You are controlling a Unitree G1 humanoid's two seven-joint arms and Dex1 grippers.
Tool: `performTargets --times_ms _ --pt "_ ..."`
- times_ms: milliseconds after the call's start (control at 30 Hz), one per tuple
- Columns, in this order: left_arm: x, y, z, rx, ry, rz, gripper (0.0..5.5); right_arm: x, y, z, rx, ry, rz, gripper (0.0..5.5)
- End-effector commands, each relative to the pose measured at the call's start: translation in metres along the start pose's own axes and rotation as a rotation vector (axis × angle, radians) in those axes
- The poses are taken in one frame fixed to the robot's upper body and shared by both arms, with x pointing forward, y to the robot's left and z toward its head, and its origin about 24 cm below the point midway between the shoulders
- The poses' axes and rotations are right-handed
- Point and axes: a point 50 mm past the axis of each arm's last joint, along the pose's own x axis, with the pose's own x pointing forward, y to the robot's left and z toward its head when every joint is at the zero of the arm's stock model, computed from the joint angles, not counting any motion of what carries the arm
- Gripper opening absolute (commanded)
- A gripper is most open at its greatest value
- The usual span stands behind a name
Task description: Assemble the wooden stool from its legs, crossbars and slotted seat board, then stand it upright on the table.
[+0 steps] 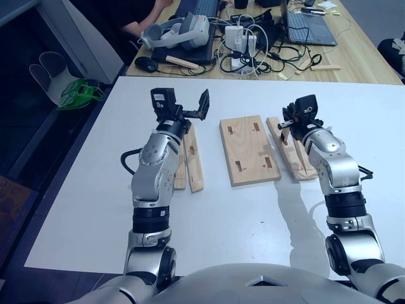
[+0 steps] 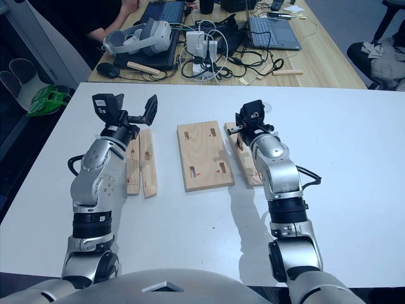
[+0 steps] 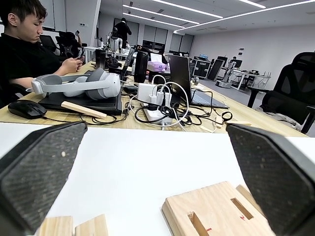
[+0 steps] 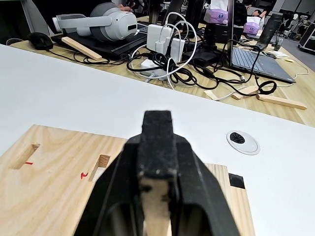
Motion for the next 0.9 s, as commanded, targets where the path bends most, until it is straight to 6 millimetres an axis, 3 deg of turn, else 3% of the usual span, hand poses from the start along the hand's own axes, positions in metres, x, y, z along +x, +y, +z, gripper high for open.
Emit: performTargets --times_ms 33,900 --pt "0.003 0.000 0.001 0.012 0.011 -0.007 5.24 -0.002 0.000 0.005 0.002 0.000 0.001 0.38" --pt "0.003 0.000 -0.001 0.010 0.010 0.001 5.24 -0.001 0.004 -0.007 -0.002 0.102 0.007 0.38"
